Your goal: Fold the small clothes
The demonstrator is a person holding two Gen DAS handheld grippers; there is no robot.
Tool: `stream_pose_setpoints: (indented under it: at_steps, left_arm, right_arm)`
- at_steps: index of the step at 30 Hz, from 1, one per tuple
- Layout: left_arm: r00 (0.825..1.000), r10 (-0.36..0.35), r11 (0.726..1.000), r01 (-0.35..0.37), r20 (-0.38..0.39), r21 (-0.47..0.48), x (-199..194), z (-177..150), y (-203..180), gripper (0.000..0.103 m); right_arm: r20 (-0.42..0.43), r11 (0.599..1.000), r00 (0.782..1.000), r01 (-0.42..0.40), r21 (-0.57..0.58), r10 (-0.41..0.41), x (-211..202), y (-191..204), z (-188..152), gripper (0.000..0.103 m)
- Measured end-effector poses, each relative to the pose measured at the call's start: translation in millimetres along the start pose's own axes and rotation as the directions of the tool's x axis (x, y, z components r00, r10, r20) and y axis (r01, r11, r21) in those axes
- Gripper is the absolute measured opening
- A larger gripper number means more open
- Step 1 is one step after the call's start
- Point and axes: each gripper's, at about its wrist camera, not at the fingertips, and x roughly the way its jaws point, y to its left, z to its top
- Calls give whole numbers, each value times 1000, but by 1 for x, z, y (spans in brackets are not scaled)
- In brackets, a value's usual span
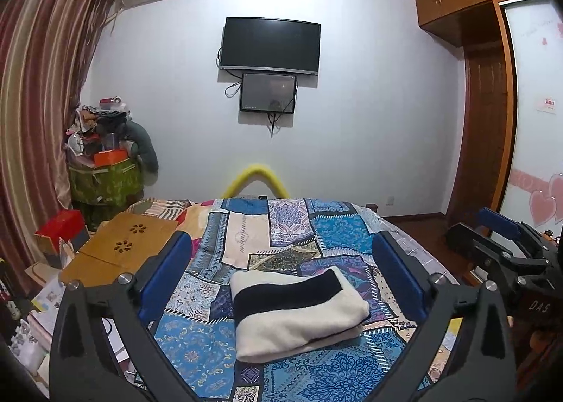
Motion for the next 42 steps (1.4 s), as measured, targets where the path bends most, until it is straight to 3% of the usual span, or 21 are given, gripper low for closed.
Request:
stream_pose_setpoints:
  at_steps: [42]
  left_arm:
    - [1000, -11, 1000, 11, -9, -6, 3, -5, 0, 103]
  right_arm:
    - [-25, 1000, 1000, 6, 6, -6, -3, 2, -5, 103]
